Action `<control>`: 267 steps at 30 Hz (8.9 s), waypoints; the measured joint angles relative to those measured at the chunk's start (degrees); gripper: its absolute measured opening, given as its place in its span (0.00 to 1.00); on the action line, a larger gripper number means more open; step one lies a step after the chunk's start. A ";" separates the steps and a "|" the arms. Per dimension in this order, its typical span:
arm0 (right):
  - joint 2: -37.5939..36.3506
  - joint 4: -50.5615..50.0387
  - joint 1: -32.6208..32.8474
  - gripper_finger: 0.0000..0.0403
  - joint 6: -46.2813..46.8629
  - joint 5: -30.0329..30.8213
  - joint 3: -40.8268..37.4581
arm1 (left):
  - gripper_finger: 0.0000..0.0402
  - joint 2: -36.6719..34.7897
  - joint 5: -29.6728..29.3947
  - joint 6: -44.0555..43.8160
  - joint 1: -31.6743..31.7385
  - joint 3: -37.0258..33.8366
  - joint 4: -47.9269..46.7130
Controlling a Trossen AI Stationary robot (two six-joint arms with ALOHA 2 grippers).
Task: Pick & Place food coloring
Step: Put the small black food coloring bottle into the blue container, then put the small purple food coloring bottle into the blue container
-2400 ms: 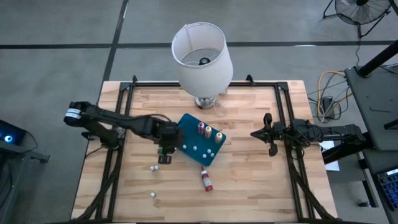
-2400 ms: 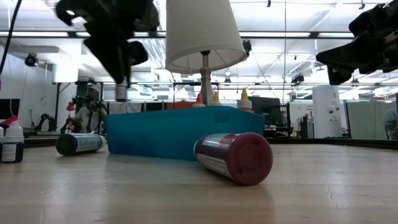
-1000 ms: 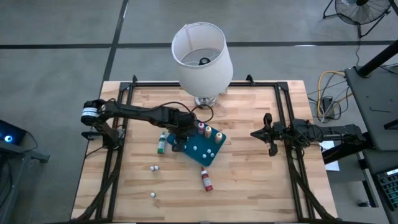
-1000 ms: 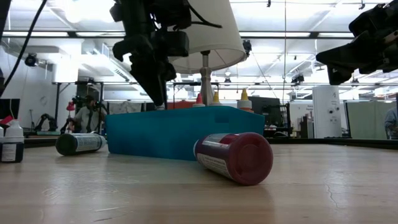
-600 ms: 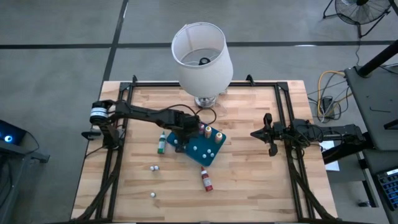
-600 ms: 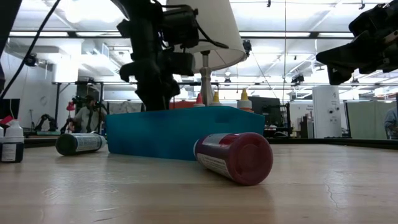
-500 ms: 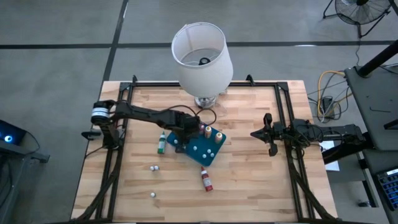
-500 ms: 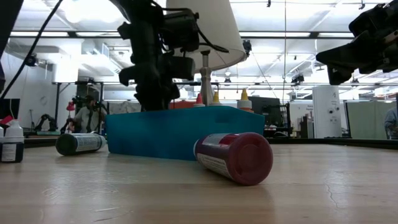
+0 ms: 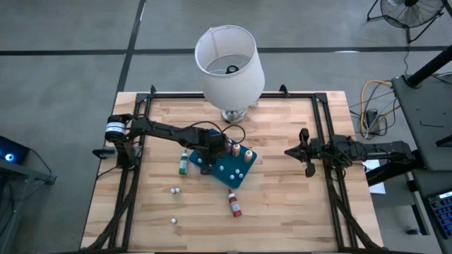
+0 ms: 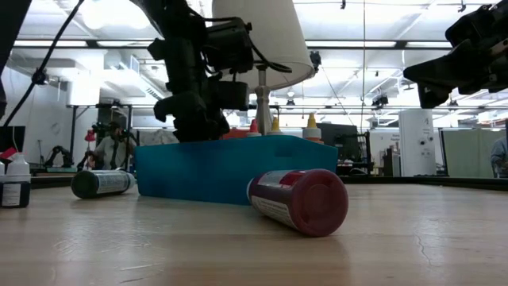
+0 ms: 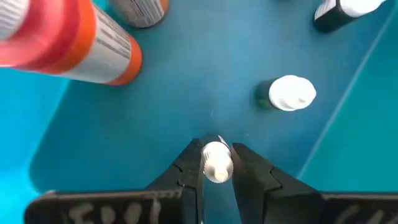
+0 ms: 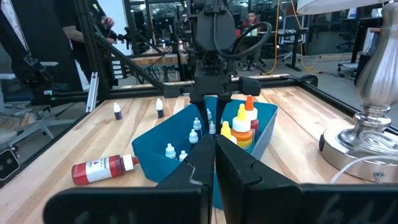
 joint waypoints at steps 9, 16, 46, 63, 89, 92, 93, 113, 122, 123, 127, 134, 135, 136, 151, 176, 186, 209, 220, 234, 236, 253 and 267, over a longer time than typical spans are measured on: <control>0.04 0.00 -0.01 0.02 0.00 0.02 0.00 | 0.10 -0.36 0.06 -0.04 -0.13 -0.43 0.94; 0.04 0.01 0.00 0.02 0.00 0.02 0.00 | 0.15 -0.36 0.46 0.79 -0.13 -0.43 1.12; 0.05 0.02 0.01 0.02 0.00 0.00 0.00 | 0.20 -4.56 -1.20 1.48 -0.11 3.44 -4.58; 0.78 -0.02 -0.01 0.02 0.00 -0.01 0.02 | 0.20 -17.23 -1.61 -2.48 -9.29 4.16 -18.27; 0.79 0.00 -0.01 0.02 0.00 -0.01 0.02 | 0.20 -26.49 -0.81 -32.12 -24.72 -0.79 -29.13; 0.79 0.02 -0.01 0.02 -0.02 -0.01 0.02 | 0.20 -27.64 -0.45 -35.93 -26.56 -2.18 -29.12; 0.79 0.02 0.01 0.02 0.00 -0.01 0.02 | 0.20 -27.87 -0.46 -37.05 -27.03 -2.48 -29.13; 0.79 0.02 0.01 0.02 -0.01 0.02 0.02 | 0.20 -31.33 -0.52 -44.84 -35.98 -8.43 -24.34; 0.79 0.01 0.01 0.02 0.00 0.01 0.02 | 0.20 -30.33 -0.57 -42.06 -40.10 -8.75 -15.63; 0.79 0.00 -0.01 0.02 0.00 0.01 0.02 | 0.20 -29.92 -0.57 -41.64 -40.52 -8.80 -15.38; 0.79 0.02 0.00 0.02 0.00 0.02 0.02 | 0.20 -28.06 -0.57 -38.50 -42.40 -8.80 -14.73; 0.79 0.02 0.01 0.02 0.00 0.00 0.02 | 0.20 -25.00 -0.54 -33.17 -45.42 -7.45 -12.54; 0.79 0.00 0.01 0.02 0.00 0.00 0.02 | 0.20 -24.73 -0.54 -32.59 -45.77 -7.13 -12.58; 0.79 0.02 -0.01 0.02 0.00 -0.01 0.02 | 0.20 -24.42 -0.53 -32.31 -46.04 -6.73 -12.58; 0.79 0.01 0.01 0.02 0.00 0.02 0.02 | 0.25 -18.96 0.11 -31.57 -48.85 -1.43 -12.77; 0.79 0.00 0.01 0.02 0.00 0.01 0.02 | 0.50 -10.03 -1.27 -33.85 -52.02 0.37 -15.16; 0.81 0.00 0.01 0.02 0.00 0.01 0.02 | 0.50 -8.34 -2.15 -33.94 -51.93 -2.95 -14.03; 0.81 0.00 0.01 0.02 0.00 0.00 0.00 | 0.50 -8.43 -2.39 -34.77 -50.66 -8.13 -5.89; 0.79 0.01 0.01 0.02 0.00 0.02 0.00 | 0.50 -7.42 -2.39 -35.21 -50.43 -8.21 -3.65; 0.81 0.02 0.01 0.02 0.00 0.02 0.00 | 0.50 -7.16 -2.32 -35.99 -50.40 -8.21 -3.07; 0.79 0.01 0.01 0.02 0.00 0.02 0.00 | 0.50 -7.15 -2.30 -36.03 -50.40 -8.37 -3.04; 0.80 0.02 0.01 0.02 0.00 0.00 0.00 | 0.28 -7.16 -0.55 -36.47 -50.40 -8.84 -2.44; 0.81 0.01 0.00 0.02 -0.01 0.01 0.00 | 0.15 -7.15 -0.29 -36.45 -50.13 -8.89 -2.00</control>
